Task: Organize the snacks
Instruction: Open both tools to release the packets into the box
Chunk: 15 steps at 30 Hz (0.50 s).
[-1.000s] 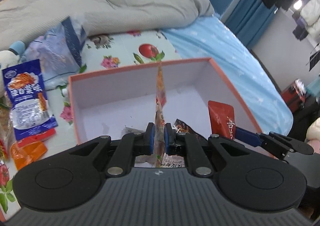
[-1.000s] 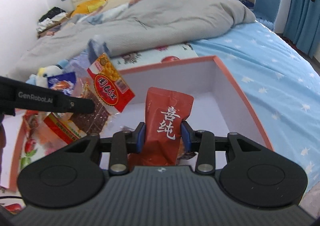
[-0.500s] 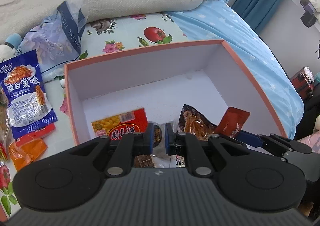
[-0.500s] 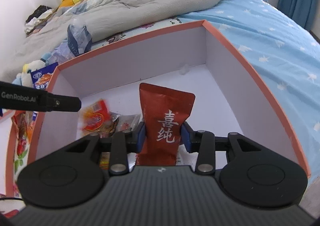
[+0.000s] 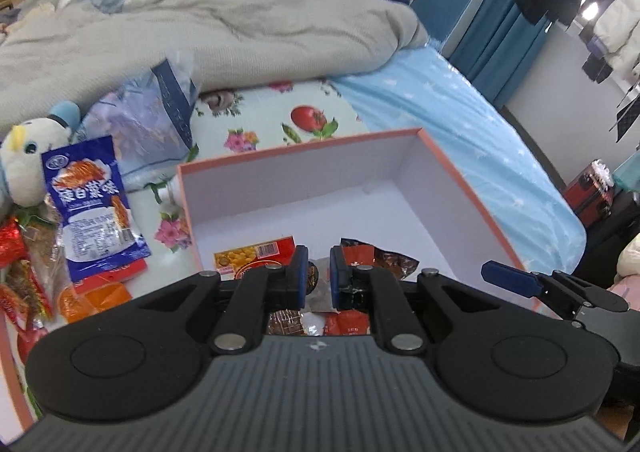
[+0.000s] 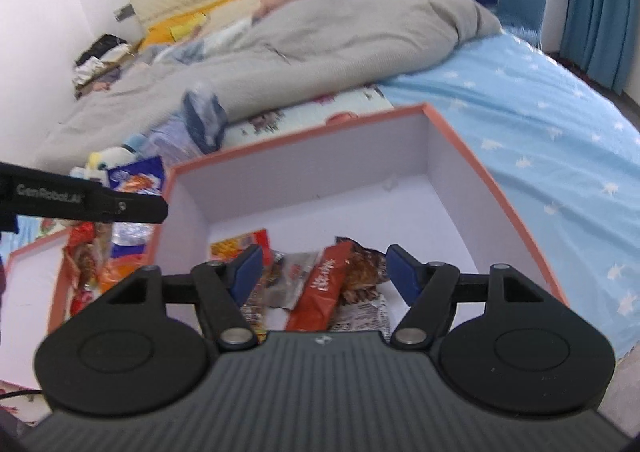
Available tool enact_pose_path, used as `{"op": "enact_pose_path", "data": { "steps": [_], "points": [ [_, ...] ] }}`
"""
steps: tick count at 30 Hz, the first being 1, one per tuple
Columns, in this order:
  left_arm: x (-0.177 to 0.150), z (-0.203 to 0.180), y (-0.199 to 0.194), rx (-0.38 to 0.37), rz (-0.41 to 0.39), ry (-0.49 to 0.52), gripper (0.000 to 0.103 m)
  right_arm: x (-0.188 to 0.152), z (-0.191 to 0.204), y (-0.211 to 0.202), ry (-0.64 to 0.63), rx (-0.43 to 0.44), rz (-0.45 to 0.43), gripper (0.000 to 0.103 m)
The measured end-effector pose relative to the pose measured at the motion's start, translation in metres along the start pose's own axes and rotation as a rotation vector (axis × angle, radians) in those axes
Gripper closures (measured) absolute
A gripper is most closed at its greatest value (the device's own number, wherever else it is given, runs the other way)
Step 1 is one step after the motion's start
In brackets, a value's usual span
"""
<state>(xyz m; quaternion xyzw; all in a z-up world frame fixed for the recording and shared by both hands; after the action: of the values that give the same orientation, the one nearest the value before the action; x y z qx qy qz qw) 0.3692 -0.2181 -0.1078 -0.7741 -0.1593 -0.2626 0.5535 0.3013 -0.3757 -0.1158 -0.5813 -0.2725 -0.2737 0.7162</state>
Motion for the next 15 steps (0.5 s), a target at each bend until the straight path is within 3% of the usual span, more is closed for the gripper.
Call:
{"op": "enact_pose_path", "data": {
  "steps": [2, 6, 15],
  "points": [
    [-0.003, 0.000, -0.015, -0.006, -0.016, -0.003, 0.089, 0.002, 0.008, -0.012, -0.011, 0.001, -0.026, 0.033],
    [-0.009, 0.002, -0.047, -0.004, -0.062, 0.004, 0.071, 0.003, 0.023, -0.033, -0.017, 0.015, -0.066, 0.033],
    [-0.028, 0.012, -0.115, 0.010, -0.157, 0.003, 0.045, -0.006, 0.054, -0.079, -0.034, 0.042, -0.143, 0.033]
  ]
}}
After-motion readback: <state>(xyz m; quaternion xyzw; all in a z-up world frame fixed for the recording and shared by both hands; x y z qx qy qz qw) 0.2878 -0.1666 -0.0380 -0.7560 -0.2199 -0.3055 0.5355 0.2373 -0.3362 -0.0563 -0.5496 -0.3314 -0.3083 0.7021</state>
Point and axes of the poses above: each gripper's, at about its wrist camera, not at the fingertips, and y roughly the way its jaws point, z to its left, x to its top, the point moved 6 cm from there along y, roughly the way its jaws point
